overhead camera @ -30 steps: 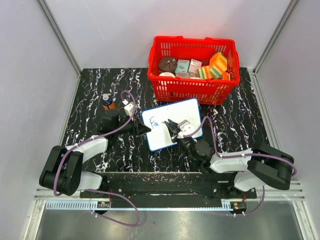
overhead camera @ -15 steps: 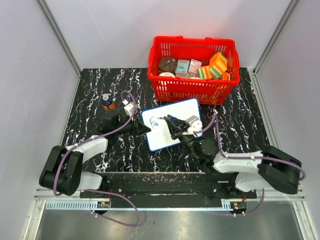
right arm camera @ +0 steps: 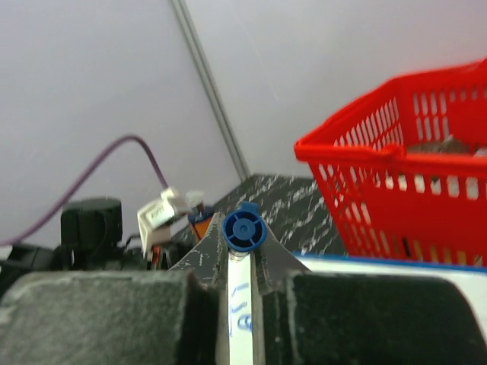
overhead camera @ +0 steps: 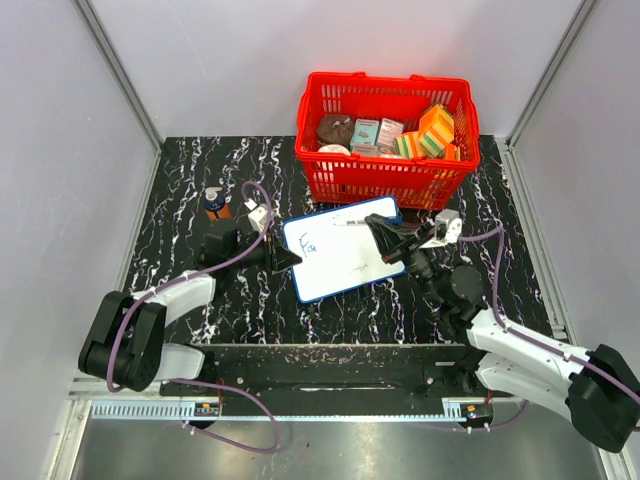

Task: Write a sentence on the whiteboard
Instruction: Write with the whiteboard marker on the whiteboard.

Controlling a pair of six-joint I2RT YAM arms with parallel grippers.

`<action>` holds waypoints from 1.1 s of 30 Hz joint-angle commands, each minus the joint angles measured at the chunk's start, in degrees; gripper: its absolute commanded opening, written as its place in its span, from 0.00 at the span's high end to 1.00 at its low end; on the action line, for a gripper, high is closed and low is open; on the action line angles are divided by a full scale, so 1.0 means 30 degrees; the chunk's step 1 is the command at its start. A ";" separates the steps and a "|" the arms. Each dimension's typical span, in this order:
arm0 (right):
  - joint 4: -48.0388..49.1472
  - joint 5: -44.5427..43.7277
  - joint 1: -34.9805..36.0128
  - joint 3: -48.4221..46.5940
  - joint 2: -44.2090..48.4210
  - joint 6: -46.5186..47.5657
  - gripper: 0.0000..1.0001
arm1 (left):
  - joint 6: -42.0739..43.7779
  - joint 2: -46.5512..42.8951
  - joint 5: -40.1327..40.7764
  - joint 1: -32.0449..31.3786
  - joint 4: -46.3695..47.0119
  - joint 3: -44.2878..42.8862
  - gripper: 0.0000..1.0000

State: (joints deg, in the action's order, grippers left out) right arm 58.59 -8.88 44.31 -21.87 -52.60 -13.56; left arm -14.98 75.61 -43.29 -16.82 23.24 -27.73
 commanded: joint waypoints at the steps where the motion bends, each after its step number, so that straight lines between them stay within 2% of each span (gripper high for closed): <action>1: -0.0957 0.1878 -0.0358 0.0755 -0.0335 -0.2188 1.00 | 0.2651 0.0342 0.1744 0.0098 -0.0073 -0.0309 1.00; 6: 0.1061 0.1642 -0.0387 0.1196 -0.2297 -0.1897 1.00 | 0.2622 0.0371 0.1802 0.0098 -0.0102 -0.0309 1.00; 14: 0.2324 0.1995 -0.0329 0.0317 -0.5668 -0.1690 1.00 | 0.2651 0.0430 0.1832 0.0098 -0.0131 -0.0368 1.00; 21: 0.2475 0.1820 -0.0096 -0.0210 -0.5876 -0.1018 1.00 | 0.2651 0.0459 0.1803 0.0098 -0.0131 -0.0397 1.00; 27: 0.1974 -0.0110 0.1369 -0.0767 -0.5874 0.1001 1.00 | 0.2651 0.0459 0.1802 0.0098 -0.0160 -0.0368 1.00; 33: 0.3116 -0.1225 0.1576 -0.0475 -0.6578 0.1151 1.00 | 0.2651 0.0459 0.1802 0.0098 -0.0131 -0.0368 1.00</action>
State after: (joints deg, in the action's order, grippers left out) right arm 63.22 -7.86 48.66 -22.02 -71.48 -12.45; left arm -14.96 75.92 -43.31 -16.82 23.09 -27.99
